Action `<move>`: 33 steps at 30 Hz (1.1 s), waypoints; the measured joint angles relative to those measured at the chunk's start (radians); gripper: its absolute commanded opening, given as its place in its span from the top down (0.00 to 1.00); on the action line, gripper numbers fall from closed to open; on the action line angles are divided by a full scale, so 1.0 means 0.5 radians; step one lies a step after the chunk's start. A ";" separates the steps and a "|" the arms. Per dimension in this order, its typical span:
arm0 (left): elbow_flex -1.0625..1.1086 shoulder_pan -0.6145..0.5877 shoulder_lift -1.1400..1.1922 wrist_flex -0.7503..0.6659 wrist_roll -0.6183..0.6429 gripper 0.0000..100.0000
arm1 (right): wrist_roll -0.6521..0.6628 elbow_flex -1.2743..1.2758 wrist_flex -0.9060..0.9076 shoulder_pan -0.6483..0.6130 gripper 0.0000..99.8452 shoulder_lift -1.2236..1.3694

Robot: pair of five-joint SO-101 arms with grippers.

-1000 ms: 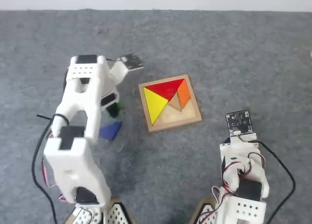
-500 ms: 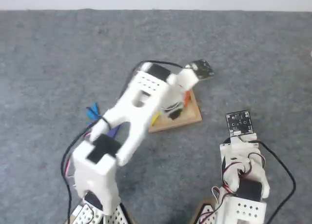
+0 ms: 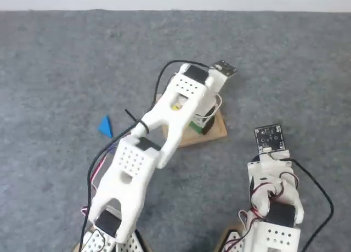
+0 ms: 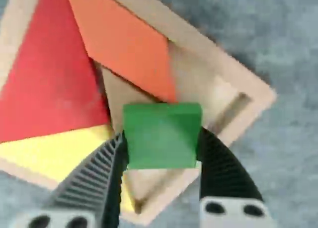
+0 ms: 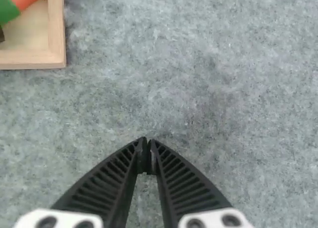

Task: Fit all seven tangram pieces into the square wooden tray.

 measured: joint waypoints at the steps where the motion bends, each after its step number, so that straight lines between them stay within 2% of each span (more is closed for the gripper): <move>1: -0.086 0.000 0.046 0.058 0.034 0.90 | 0.000 0.000 0.000 0.000 0.99 0.000; 11: -0.276 0.003 0.120 0.144 0.107 0.88 | 0.000 0.000 0.000 0.000 0.99 0.000; 25: 0.292 0.003 -0.187 0.107 0.107 0.88 | 0.000 0.000 0.000 0.000 0.99 0.000; 29: 0.307 0.003 -0.190 0.034 0.107 0.81 | 0.000 0.000 0.000 0.000 0.99 0.000; 33: 0.307 0.000 -0.190 0.003 0.074 0.80 | 0.000 0.000 0.000 0.000 0.99 0.000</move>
